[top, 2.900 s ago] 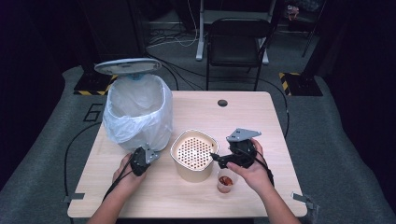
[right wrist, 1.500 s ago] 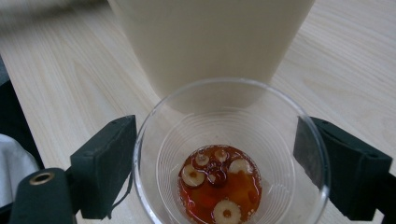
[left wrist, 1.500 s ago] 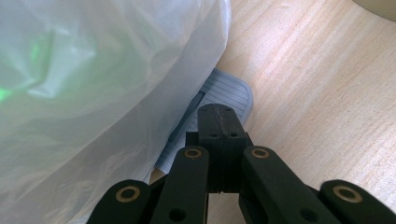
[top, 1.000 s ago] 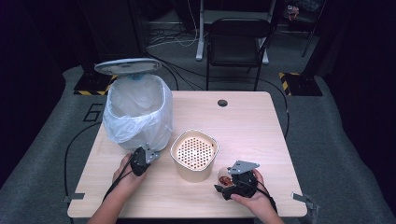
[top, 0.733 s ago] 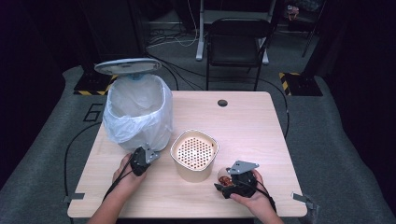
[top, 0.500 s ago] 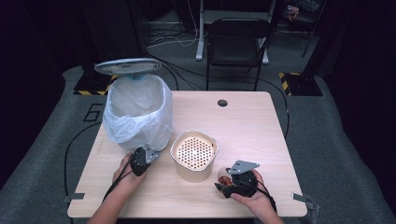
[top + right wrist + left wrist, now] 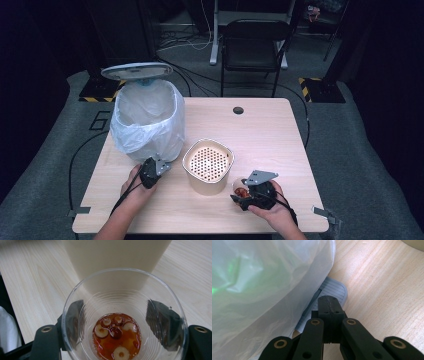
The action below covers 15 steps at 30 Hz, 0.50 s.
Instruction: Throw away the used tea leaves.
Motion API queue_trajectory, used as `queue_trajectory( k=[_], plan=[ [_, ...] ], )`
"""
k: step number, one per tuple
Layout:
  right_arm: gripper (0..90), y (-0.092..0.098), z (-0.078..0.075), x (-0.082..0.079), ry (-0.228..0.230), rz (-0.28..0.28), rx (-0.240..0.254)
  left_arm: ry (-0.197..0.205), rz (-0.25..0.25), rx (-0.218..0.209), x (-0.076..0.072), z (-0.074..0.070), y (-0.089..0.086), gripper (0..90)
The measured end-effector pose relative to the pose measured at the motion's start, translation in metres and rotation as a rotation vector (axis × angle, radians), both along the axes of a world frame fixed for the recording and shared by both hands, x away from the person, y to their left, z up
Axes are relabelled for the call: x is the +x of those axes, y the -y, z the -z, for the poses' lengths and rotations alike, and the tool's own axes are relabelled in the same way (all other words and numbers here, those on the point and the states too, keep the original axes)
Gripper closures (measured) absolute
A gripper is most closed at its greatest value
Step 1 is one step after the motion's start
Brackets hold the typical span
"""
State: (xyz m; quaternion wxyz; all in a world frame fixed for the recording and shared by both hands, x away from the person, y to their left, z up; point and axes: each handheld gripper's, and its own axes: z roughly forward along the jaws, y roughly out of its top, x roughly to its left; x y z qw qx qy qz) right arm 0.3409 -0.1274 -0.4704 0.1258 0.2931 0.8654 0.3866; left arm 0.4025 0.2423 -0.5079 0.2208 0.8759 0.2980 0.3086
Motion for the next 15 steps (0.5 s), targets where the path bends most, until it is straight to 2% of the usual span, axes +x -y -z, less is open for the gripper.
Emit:
queue_trajectory(
  k=[7,15],
  plan=[
    [31.1,0.005,-0.014,0.004,0.0,-0.002,0.025,0.006,-0.001,-0.001,0.0,0.0,0.0,90.0],
    [31.1,0.013,-0.041,0.015,0.044,-0.007,-0.017,0.003,-0.003,-0.006,0.0,0.0,0.0,90.0]
  ],
)
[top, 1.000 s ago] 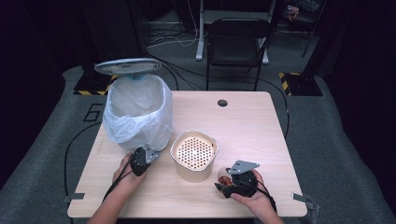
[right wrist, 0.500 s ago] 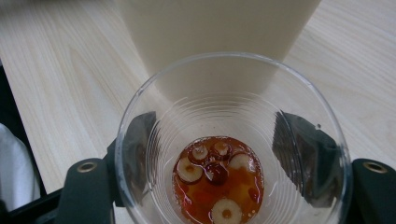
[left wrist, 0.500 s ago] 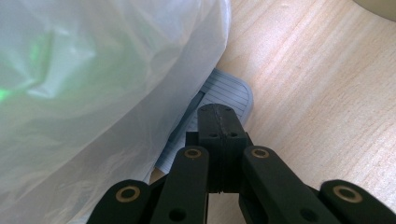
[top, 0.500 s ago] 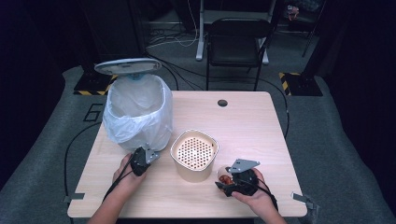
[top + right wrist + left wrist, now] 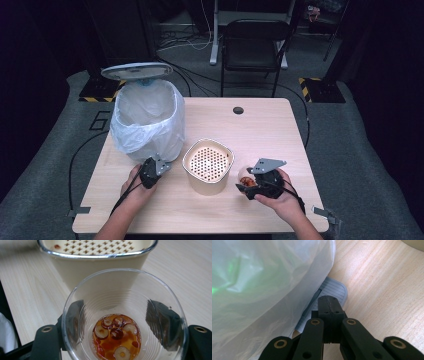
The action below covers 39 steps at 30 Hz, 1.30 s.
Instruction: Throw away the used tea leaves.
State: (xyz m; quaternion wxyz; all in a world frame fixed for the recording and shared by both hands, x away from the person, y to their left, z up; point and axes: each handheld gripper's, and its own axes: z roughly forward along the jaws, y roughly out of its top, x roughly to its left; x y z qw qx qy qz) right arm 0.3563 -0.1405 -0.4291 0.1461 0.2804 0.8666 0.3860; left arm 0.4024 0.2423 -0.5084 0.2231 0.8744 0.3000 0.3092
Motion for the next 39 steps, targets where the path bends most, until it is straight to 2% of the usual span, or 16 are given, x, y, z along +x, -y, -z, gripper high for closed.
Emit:
queue_trajectory(
  k=[2,5,7,9,10,13,25,33,35,37,39],
  plan=[
    [31.0,0.002,-0.006,0.003,0.002,0.007,0.0,0.008,0.002,0.002,0.001,0.0,0.0,90.0],
    [31.1,0.006,-0.019,0.011,0.017,0.014,-0.006,-0.003,0.002,0.002,0.0,0.0,0.0,90.0],
    [31.0,0.006,-0.021,0.012,0.018,0.017,-0.007,0.002,0.003,0.0,0.0,0.0,0.0,90.0],
    [31.0,0.01,-0.034,0.019,0.03,0.019,-0.019,0.002,-0.002,-0.002,0.0,0.0,0.0,90.0],
    [31.0,0.01,-0.034,0.019,0.03,0.019,-0.019,0.002,-0.002,-0.002,0.0,0.0,0.0,90.0],
    [31.1,0.013,-0.049,0.028,0.043,0.024,-0.005,0.003,-0.003,-0.002,0.0,0.0,0.0,90.0],
    [31.2,0.009,-0.081,0.052,0.056,0.017,0.012,-0.002,-0.002,0.003,0.0,-0.001,0.0,90.0],
    [31.2,-0.003,-0.093,0.069,0.07,0.019,0.03,0.0,-0.002,0.004,0.0,-0.001,0.0,90.0],
    [31.2,-0.004,-0.094,0.07,0.07,0.017,0.03,0.001,-0.002,0.004,0.0,0.0,0.0,90.0],
    [31.1,-0.01,-0.093,0.079,0.08,0.012,0.017,0.001,-0.002,0.004,0.0,-0.001,0.0,90.0],
    [31.2,-0.013,-0.092,0.083,0.072,0.024,0.019,0.0,-0.006,0.002,0.0,0.0,0.0,90.0]
  ],
)
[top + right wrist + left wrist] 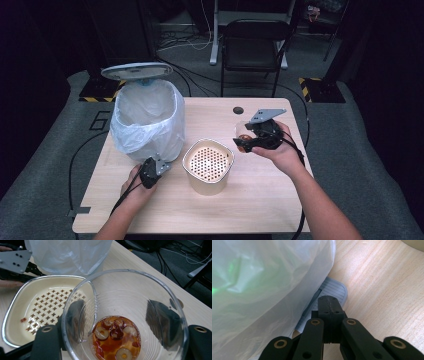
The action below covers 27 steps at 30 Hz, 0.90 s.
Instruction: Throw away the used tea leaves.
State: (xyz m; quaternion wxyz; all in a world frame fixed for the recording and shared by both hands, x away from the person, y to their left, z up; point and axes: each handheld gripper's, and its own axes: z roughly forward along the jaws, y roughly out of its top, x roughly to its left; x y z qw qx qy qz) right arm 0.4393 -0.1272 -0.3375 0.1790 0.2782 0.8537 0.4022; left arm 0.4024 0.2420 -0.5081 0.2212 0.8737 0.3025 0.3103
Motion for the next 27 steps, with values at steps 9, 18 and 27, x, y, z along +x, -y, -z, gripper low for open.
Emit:
queue_trajectory(
  k=[9,18,27],
  plan=[
    [31.2,-0.01,0.011,0.027,0.002,-0.002,-0.028,-0.01,0.01,-0.001,0.001,-0.001,-0.001,90.0],
    [31.5,-0.02,0.02,0.05,-0.015,-0.014,-0.037,-0.004,0.0,-0.018,0.0,0.001,0.0,90.0],
    [31.7,-0.03,0.023,0.067,-0.003,-0.031,-0.038,0.002,0.008,-0.001,0.001,0.0,-0.001,90.0]
  ],
)
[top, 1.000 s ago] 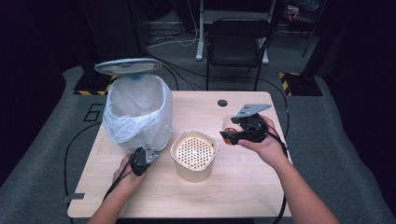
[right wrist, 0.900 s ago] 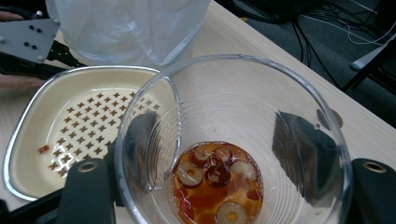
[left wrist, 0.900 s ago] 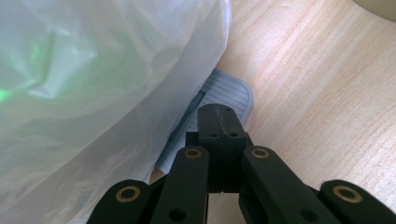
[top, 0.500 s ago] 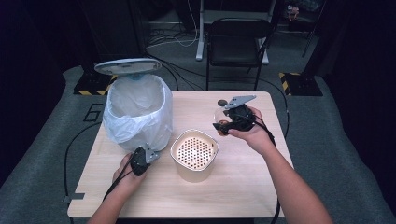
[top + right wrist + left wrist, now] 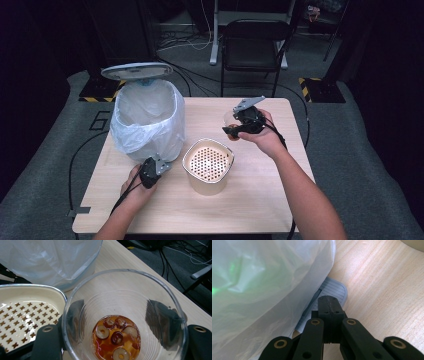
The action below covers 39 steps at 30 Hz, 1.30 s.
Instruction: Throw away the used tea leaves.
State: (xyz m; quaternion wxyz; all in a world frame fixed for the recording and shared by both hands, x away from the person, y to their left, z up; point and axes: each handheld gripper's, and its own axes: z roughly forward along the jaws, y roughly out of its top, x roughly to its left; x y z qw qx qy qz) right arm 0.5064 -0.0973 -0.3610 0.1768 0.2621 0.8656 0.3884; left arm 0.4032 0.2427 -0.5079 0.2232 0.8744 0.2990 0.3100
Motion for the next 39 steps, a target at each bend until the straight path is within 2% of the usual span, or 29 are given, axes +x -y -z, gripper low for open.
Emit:
queue_trajectory(
  k=[1,2,4,5,6,8,14,18,19,20,21,24,25,26,27,34,35,39],
  plan=[
    [31.7,-0.001,0.002,0.003,-0.01,0.012,0.008,-0.007,-0.01,-0.02,-0.001,0.001,0.001,90.0],
    [31.7,-0.001,0.002,0.003,-0.01,0.012,0.008,0.0,0.0,0.0,0.0,0.0,0.0,90.0],
    [31.8,-0.001,0.003,0.006,-0.008,0.016,0.011,-0.001,0.0,0.0,0.0,0.0,0.0,90.0],
    [31.8,-0.002,0.004,0.008,-0.005,0.018,0.01,-0.006,-0.008,-0.018,-0.001,0.001,0.001,90.0],
    [31.7,-0.003,0.005,0.01,0.003,0.015,-0.002,-0.001,0.0,-0.001,0.0,0.0,0.0,90.0],
    [31.7,-0.004,0.005,0.012,0.001,0.016,-0.01,-0.007,-0.01,-0.021,-0.001,0.001,0.001,90.0],
    [31.7,-0.008,0.002,0.016,0.01,0.004,-0.02,-0.007,-0.006,-0.017,0.0,0.001,0.0,90.0],
    [31.9,-0.011,0.001,0.017,0.062,-0.033,-0.025,-0.007,-0.006,-0.015,0.0,0.001,0.0,90.0],
    [32.0,-0.013,0.002,0.015,0.087,-0.053,-0.039,-0.009,-0.005,-0.015,0.0,0.001,0.0,90.0],
    [32.0,-0.013,0.002,0.015,0.087,-0.053,-0.039,-0.009,-0.005,-0.015,0.0,0.001,0.0,90.0],
    [32.0,-0.016,0.003,0.013,0.124,-0.08,-0.049,-0.008,-0.009,-0.018,0.0,0.001,0.0,90.0],
    [32.0,-0.018,0.002,0.01,0.151,-0.098,-0.055,-0.001,0.0,-0.001,0.0,0.0,0.0,90.0],
    [32.1,-0.019,0.002,0.009,0.173,-0.115,-0.055,-0.01,0.005,0.001,0.0,-0.001,0.0,90.0],
    [32.1,-0.019,0.002,0.009,0.173,-0.115,-0.055,-0.01,0.005,0.001,0.0,-0.001,0.0,90.0],
    [32.1,-0.021,0.001,0.006,0.201,-0.139,-0.063,-0.011,0.005,0.001,0.0,-0.001,0.0,90.0],
    [32.4,-0.025,0.0,0.001,0.257,-0.177,-0.061,-0.005,0.001,0.002,0.0,0.0,0.0,90.0],
    [32.4,-0.027,0.0,-0.001,0.279,-0.189,-0.067,-0.007,0.003,-0.001,0.0,0.0,0.0,90.0],
    [32.4,-0.029,0.0,-0.003,0.3,-0.208,-0.079,0.002,0.0,-0.002,0.0,0.0,0.0,90.0]
  ],
)
